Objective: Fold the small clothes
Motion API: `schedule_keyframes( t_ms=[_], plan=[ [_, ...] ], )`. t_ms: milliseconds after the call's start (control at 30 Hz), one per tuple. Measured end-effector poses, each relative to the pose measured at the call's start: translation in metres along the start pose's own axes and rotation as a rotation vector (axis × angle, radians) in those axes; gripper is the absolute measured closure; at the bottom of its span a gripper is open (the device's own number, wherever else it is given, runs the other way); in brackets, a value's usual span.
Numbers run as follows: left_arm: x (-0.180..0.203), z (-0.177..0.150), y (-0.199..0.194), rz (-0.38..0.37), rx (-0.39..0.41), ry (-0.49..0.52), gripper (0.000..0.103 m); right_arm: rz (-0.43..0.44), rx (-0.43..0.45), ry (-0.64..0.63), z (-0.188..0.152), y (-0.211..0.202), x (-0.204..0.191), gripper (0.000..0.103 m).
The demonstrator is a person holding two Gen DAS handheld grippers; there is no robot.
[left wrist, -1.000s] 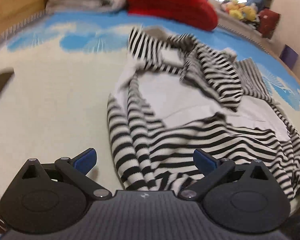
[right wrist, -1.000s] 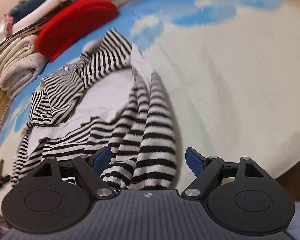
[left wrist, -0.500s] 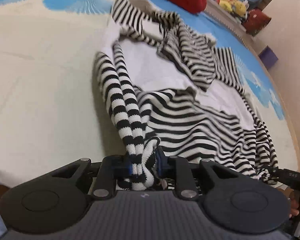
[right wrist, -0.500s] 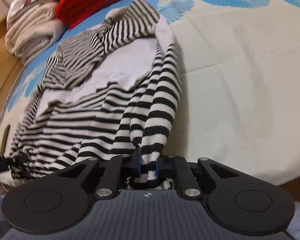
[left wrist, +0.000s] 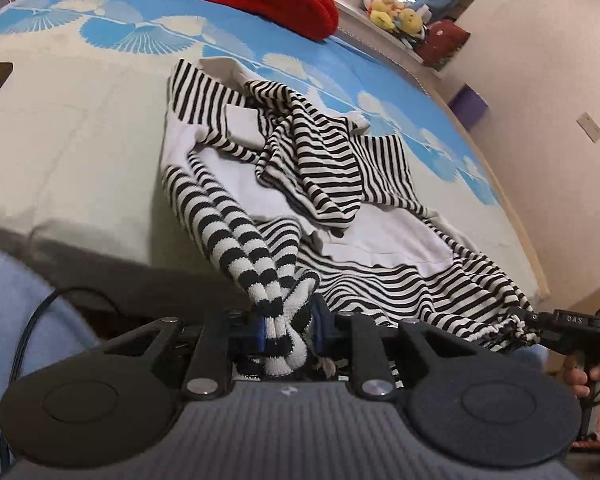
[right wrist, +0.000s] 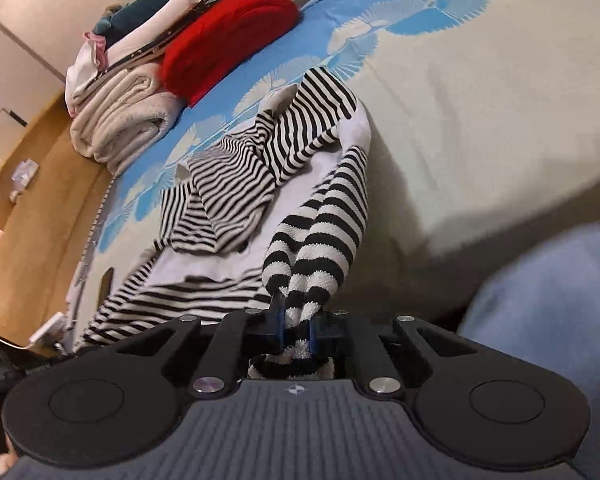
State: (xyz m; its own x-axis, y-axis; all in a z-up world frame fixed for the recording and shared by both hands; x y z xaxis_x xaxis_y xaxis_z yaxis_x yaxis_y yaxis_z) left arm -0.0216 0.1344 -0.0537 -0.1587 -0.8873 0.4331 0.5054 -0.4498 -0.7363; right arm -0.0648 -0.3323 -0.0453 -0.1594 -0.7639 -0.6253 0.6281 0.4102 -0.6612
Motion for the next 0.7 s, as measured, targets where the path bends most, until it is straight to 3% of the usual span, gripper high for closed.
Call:
schedule_keyframes(
  t_ms=[100,233,333,467,533,567,600,633,667,700],
  plan=[
    [0.003,0.005,0.003,0.009,-0.025,-0.011,0.08,-0.009,-0.007,0.032,0.001,-0.006,0.002,0.093],
    [-0.004,0.05,0.019,-0.001,-0.03,-0.02,0.08,-0.01,-0.01,0.058,0.026,0.01,-0.005,0.093],
    [-0.008,0.103,0.041,0.012,-0.025,-0.012,0.08,-0.004,-0.012,0.066,0.067,0.035,-0.015,0.093],
    [-0.022,0.206,0.096,0.04,-0.018,-0.037,0.079,-0.029,-0.009,0.041,0.15,0.092,-0.032,0.092],
    [-0.031,0.267,0.135,0.065,0.005,-0.067,0.063,-0.071,0.018,0.099,0.196,0.132,-0.036,0.09],
    [-0.038,0.296,0.156,0.107,0.011,-0.09,0.027,-0.101,0.039,0.127,0.219,0.153,-0.035,0.08],
    [-0.048,0.32,0.175,0.159,0.021,-0.124,0.001,-0.135,0.071,0.155,0.241,0.174,-0.035,0.069],
    [-0.057,0.341,0.191,0.209,0.044,-0.145,0.001,-0.162,0.111,0.172,0.259,0.194,-0.033,0.059],
    [-0.065,0.354,0.201,0.25,0.071,-0.166,0.001,-0.18,0.142,0.17,0.271,0.207,-0.031,0.041],
    [-0.071,0.363,0.208,0.27,0.078,-0.183,0.001,-0.198,0.165,0.162,0.278,0.218,-0.03,0.038]
  ],
)
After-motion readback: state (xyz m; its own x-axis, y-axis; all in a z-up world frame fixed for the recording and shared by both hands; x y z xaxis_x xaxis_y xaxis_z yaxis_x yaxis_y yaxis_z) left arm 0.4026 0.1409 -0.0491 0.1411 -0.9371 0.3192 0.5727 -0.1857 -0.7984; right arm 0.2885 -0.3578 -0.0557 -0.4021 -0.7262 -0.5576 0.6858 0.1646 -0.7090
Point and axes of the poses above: each gripper's, at about its wrist camera, not at the fingertips, and y roughly the way its jaws point, x to its right, z to its top, the point moved 6 cm from there along y, roughly the way its jaws point, and after that the axes turned 1 degree about z, right-handed, at the moved point
